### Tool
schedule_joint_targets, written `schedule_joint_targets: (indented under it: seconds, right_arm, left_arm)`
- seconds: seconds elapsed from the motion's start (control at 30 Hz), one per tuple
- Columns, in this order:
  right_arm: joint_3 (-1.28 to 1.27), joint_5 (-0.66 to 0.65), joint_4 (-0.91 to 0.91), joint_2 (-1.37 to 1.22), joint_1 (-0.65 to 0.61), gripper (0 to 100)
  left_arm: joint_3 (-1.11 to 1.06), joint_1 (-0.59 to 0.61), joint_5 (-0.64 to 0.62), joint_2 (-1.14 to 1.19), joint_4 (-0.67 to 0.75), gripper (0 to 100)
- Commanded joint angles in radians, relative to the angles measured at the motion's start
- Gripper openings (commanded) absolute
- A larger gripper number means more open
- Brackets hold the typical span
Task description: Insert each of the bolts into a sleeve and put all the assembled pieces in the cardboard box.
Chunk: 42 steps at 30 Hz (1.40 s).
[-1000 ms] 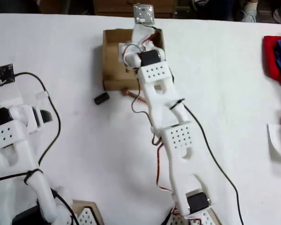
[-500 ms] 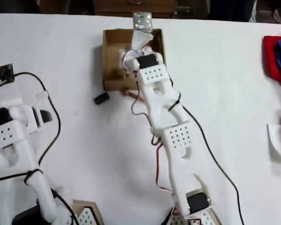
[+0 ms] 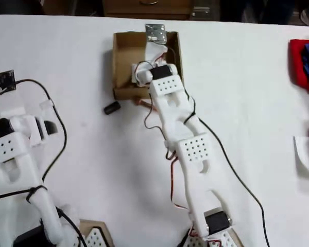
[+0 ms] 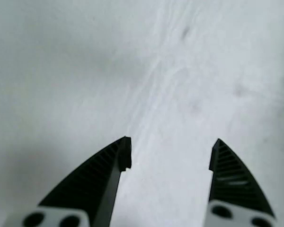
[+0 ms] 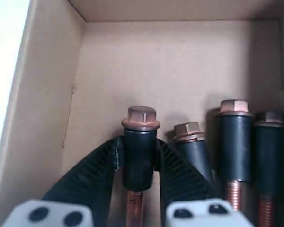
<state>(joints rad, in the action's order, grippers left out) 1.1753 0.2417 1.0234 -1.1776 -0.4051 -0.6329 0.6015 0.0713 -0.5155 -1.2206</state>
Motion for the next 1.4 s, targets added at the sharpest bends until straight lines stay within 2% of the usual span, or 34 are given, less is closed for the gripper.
schedule_joint_targets:
  seconds: [0.0,0.17,0.47,0.6,0.7,0.8,0.97,1.13,1.27,1.37]
  right_arm:
    - [0.023,-0.002,-0.022,0.018,-0.007,3.4]
    - [0.023,-0.002,-0.021,0.024,-0.007,14.0]
    - [0.172,-0.002,0.013,0.027,-0.002,14.8]
    - [0.334,-0.002,0.194,0.027,-0.001,13.6]
    - [0.494,-0.002,0.378,0.025,0.005,7.5]
    - [0.486,-0.002,0.501,0.070,0.030,2.1]
    - [0.486,-0.002,0.743,0.156,0.088,10.4]
    - [0.474,-0.005,0.748,0.265,0.191,14.8]
    - [0.410,-0.176,0.750,0.433,0.222,12.2]
    - [0.255,-0.265,0.750,0.595,0.217,9.4]
  left_arm:
    - [0.005,0.006,0.003,-0.005,0.009,28]
    - [0.005,0.006,0.003,-0.005,0.009,28]
    - [-0.035,0.006,0.003,-0.009,0.015,28]
    - [-0.051,0.006,0.003,-0.009,0.015,28]
    - [-0.042,0.003,0.003,-0.011,0.015,28]
    - [-0.027,0.002,0.002,-0.011,0.011,28]
    - [0.005,0.002,0.002,-0.008,0.012,28]
    - [0.038,-0.063,0.002,-0.011,0.008,28]
    - [0.035,-0.109,0.002,-0.011,0.008,28]
    - [0.033,-0.118,-0.003,-0.011,0.008,28]
